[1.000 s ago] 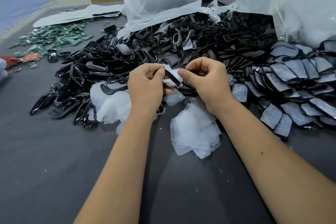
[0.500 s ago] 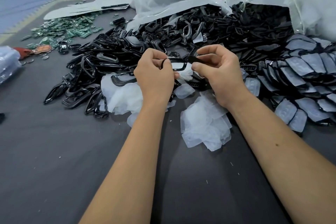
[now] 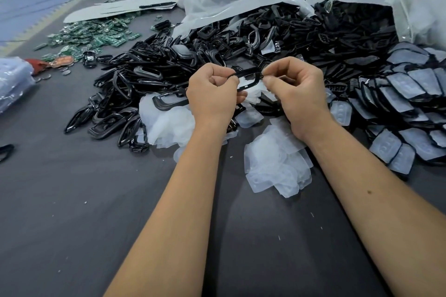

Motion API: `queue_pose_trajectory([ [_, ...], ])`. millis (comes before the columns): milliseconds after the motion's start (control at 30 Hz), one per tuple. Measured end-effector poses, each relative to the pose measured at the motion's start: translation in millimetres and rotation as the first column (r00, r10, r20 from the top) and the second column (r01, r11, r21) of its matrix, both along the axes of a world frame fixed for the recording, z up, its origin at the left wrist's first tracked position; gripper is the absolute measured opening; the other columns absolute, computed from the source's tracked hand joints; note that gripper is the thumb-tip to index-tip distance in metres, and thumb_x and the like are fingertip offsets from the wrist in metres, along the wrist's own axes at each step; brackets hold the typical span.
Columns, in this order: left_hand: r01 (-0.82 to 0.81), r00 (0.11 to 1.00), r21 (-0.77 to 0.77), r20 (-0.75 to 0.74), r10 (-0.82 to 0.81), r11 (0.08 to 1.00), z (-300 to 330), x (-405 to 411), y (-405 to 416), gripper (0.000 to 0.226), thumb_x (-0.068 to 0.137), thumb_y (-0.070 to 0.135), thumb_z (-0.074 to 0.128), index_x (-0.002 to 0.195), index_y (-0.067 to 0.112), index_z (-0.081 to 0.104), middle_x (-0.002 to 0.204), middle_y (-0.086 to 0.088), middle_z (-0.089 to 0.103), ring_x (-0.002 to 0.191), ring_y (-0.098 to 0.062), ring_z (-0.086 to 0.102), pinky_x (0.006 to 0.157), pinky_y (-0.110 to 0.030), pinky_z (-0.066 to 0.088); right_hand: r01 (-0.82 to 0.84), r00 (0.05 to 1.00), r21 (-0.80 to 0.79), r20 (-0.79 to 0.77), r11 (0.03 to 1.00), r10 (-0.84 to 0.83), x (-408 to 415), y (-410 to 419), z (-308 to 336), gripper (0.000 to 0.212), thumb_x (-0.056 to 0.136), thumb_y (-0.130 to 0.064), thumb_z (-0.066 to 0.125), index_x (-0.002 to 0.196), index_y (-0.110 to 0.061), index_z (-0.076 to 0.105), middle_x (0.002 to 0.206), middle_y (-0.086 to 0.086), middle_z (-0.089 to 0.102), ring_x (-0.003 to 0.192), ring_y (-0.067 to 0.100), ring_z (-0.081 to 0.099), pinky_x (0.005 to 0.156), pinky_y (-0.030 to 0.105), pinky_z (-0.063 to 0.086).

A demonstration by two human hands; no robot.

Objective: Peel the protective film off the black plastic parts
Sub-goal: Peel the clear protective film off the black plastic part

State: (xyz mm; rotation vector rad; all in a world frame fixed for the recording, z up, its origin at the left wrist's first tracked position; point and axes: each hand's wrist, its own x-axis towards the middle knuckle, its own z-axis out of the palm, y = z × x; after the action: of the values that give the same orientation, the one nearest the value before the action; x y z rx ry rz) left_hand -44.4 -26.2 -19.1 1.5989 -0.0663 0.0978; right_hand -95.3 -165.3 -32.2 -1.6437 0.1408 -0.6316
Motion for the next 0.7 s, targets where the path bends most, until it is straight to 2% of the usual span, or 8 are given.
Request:
queue_pose_trajectory([
  [133, -0.004, 1.000, 0.007, -0.005, 0.004, 1.000, -1.7, 0.8, -0.5, 0.013, 0.088, -0.006, 0.067, 0.085, 0.007, 0.068, 0.060, -0.001, 0.062, 0.055, -0.019, 0.073, 0.074, -0.047, 0.065, 0.067, 0.998, -0.050, 0.020, 0.997, -0.066, 3.2, -2.4, -3.9, 0.022, 0.086, 0.001, 0.075, 0.084, -0.021, 0.072, 0.086, 0.003, 0.073, 0.079, 0.012, 0.065, 0.075, 0.026, 0.055],
  [267, -0.023, 0.999, -0.036, -0.030, 0.022, 0.999, -3.0, 3.0, 0.9, 0.012, 0.087, -0.008, 0.068, 0.085, 0.003, 0.068, 0.059, 0.002, 0.057, 0.051, -0.010, 0.069, 0.075, -0.047, 0.065, 0.071, 0.996, -0.062, -0.054, 0.996, -0.074, 6.6, -3.3, -4.8, 0.027, 0.090, 0.005, 0.064, 0.097, -0.019, 0.073, 0.100, 0.011, 0.073, 0.087, 0.011, 0.067, 0.081, 0.027, 0.057],
  [333, -0.030, 0.999, -0.049, -0.041, 0.028, 0.998, -3.2, 3.9, 1.1, 0.011, 0.087, -0.008, 0.068, 0.087, 0.003, 0.068, 0.060, 0.002, 0.058, 0.052, -0.009, 0.069, 0.077, -0.048, 0.065, 0.033, 0.994, -0.185, -0.100, 0.982, -0.053, 5.9, -4.9, -4.6, 0.034, 0.088, 0.009, 0.063, 0.105, -0.019, 0.070, 0.107, 0.008, 0.071, 0.093, 0.011, 0.069, 0.087, 0.029, 0.059],
  [400, -0.033, 0.998, -0.059, -0.052, 0.030, 0.998, -3.1, 4.5, 0.9, 0.009, 0.087, -0.008, 0.068, 0.089, 0.000, 0.068, 0.062, 0.000, 0.059, 0.051, -0.009, 0.069, 0.077, -0.049, 0.065, 0.000, 0.990, -0.331, -0.131, 0.944, -0.046, 3.3, -6.6, -2.3, 0.035, 0.085, 0.004, 0.074, 0.111, -0.018, 0.069, 0.112, 0.006, 0.067, 0.096, 0.011, 0.070, 0.087, 0.028, 0.061],
  [467, -0.033, 0.998, -0.069, -0.060, 0.029, 0.997, -2.9, 5.1, 0.5, 0.008, 0.087, -0.009, 0.068, 0.090, -0.001, 0.068, 0.060, 0.001, 0.057, 0.051, -0.008, 0.068, 0.076, -0.048, 0.065, 0.007, 0.989, -0.482, -0.126, 0.876, -0.077, 1.1, -9.3, 0.2, 0.036, 0.081, -0.003, 0.084, 0.113, -0.014, 0.071, 0.115, 0.007, 0.063, 0.099, 0.014, 0.068, 0.088, 0.027, 0.060],
  [567, -0.029, 0.998, -0.075, -0.060, 0.024, 0.997, -2.6, 5.7, 0.9, 0.008, 0.087, -0.009, 0.067, 0.091, -0.002, 0.068, 0.060, 0.000, 0.053, 0.049, -0.008, 0.067, 0.074, -0.047, 0.066, 0.091, 0.959, -0.713, -0.125, 0.696, -0.253, -1.6, -11.9, 3.0, 0.039, 0.076, -0.025, 0.092, 0.109, -0.019, 0.071, 0.111, 0.004, 0.057, 0.105, 0.022, 0.060, 0.094, 0.036, 0.054],
  [633, -0.023, 0.998, -0.077, -0.061, 0.018, 0.997, -2.6, 6.0, 1.0, 0.008, 0.087, -0.009, 0.067, 0.091, -0.002, 0.067, 0.060, 0.000, 0.052, 0.049, -0.007, 0.067, 0.074, -0.046, 0.066, 0.130, 0.895, -0.794, -0.163, 0.593, -0.414, -3.3, -13.4, 5.7, 0.043, 0.074, -0.048, 0.090, 0.099, -0.021, 0.068, 0.105, 0.002, 0.057, 0.101, 0.022, 0.057, 0.085, 0.036, 0.049],
  [700, -0.021, 0.998, -0.074, -0.062, 0.016, 0.997, -2.7, 6.2, 1.1, 0.009, 0.088, -0.009, 0.066, 0.092, -0.002, 0.067, 0.062, -0.001, 0.053, 0.050, -0.007, 0.067, 0.076, -0.047, 0.065, 0.105, 0.828, -0.824, -0.238, 0.557, -0.508, -3.9, -12.9, 7.5, 0.049, 0.075, -0.064, 0.084, 0.088, -0.019, 0.068, 0.098, 0.005, 0.066, 0.094, 0.025, 0.061, 0.076, 0.035, 0.046],
])
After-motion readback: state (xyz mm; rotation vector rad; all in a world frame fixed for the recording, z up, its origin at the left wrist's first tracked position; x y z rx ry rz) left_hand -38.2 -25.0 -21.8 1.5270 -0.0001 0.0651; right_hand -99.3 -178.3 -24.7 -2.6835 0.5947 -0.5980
